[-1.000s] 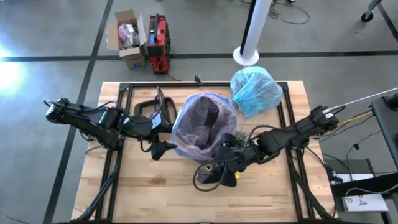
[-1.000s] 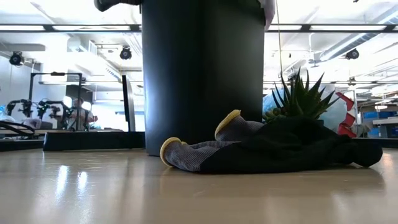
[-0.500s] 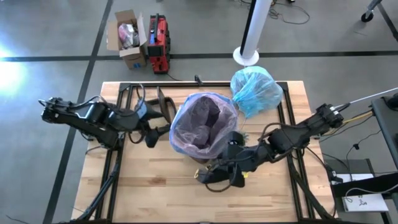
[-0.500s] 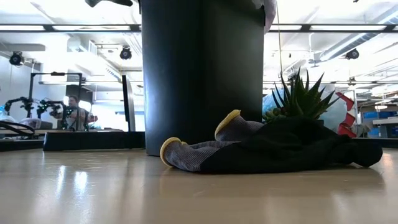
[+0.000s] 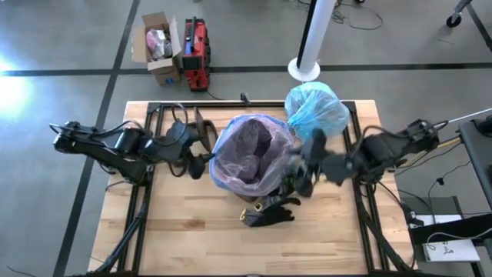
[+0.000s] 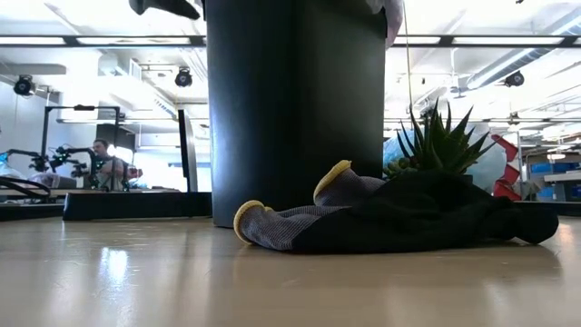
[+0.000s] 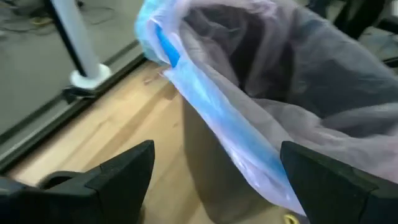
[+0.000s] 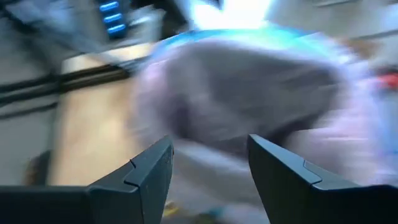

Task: Place trash/remove bag and relplace
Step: Insert the trash bag into the trash bin

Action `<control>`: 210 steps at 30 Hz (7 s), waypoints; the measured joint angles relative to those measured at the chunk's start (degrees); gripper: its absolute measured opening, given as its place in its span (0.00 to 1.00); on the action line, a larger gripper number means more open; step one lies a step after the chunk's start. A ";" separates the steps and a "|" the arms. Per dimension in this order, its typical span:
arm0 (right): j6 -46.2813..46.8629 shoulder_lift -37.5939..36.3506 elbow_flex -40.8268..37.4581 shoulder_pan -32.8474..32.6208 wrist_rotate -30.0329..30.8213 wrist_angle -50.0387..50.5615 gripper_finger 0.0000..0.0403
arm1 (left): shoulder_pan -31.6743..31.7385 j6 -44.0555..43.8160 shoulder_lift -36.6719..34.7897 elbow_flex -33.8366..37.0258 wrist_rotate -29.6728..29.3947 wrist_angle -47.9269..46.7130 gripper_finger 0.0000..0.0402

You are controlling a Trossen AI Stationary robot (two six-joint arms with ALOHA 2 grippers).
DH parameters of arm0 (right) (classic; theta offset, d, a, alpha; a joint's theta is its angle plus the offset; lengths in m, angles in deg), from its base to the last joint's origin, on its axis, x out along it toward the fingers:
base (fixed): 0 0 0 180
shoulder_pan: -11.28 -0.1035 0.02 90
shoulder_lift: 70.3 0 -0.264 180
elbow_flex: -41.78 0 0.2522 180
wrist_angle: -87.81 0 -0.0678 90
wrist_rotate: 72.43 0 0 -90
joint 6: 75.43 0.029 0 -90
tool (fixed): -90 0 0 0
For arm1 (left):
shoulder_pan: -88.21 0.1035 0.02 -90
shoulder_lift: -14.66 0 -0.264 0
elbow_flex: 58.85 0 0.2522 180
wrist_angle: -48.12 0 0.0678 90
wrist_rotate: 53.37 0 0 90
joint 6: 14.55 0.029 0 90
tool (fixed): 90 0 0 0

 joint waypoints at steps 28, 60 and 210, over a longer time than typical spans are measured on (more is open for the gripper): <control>-3.14 0.00 0.04 35.77 -20.16 9.92 0.42 | 6.79 -0.09 -0.31 5.06 0.28 -5.62 0.83; -11.91 6.36 0.02 47.06 -29.72 15.37 0.40 | 8.74 5.83 -2.59 3.32 -2.76 -3.15 0.83; -2.60 32.91 33.50 25.83 -51.20 30.53 0.00 | -9.18 3.76 0.08 17.75 7.53 19.12 0.83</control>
